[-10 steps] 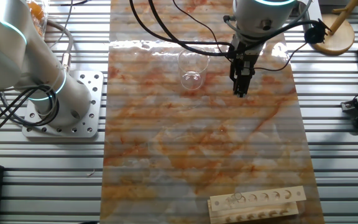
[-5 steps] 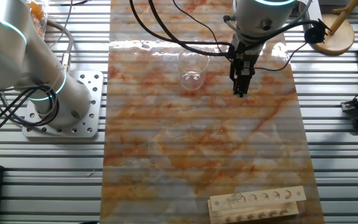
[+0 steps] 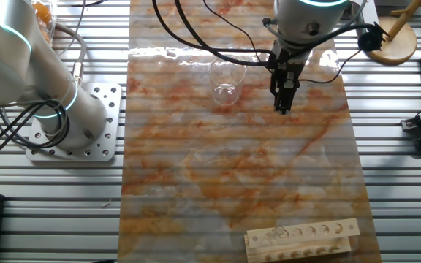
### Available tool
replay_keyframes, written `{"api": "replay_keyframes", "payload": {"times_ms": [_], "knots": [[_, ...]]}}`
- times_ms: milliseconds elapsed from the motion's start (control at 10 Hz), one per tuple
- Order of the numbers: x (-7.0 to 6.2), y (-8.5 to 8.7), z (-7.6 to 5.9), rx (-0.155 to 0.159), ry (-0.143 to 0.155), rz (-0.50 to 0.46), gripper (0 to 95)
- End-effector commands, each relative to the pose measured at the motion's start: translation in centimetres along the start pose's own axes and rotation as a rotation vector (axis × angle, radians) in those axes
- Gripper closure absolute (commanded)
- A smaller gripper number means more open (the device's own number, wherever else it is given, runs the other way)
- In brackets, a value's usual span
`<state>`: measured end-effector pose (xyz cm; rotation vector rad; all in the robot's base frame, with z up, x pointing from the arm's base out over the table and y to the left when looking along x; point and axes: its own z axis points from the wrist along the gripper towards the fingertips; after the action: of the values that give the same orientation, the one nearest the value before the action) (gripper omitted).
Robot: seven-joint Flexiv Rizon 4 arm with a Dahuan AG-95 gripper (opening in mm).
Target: Pour out the test tube
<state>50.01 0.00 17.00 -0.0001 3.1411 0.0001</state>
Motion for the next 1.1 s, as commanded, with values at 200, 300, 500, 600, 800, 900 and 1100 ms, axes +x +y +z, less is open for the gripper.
{"api": "replay_keyframes", "payload": {"times_ms": [200,300,500,600,800,900,1100], "knots": [[0.0,-0.3,0.4,0.018,0.023,-0.284,95.0],[0.0,-0.6,0.8,0.016,0.020,-0.293,95.0],[0.0,-0.6,0.9,0.028,0.029,-0.312,95.0],[0.0,-0.7,1.0,0.035,0.030,-0.318,95.0],[0.1,-0.7,1.0,0.038,0.030,-0.321,95.0],[0.1,-0.7,1.1,0.044,0.031,-0.326,95.0],[0.3,-0.9,1.4,0.051,0.031,-0.334,95.0]]}}
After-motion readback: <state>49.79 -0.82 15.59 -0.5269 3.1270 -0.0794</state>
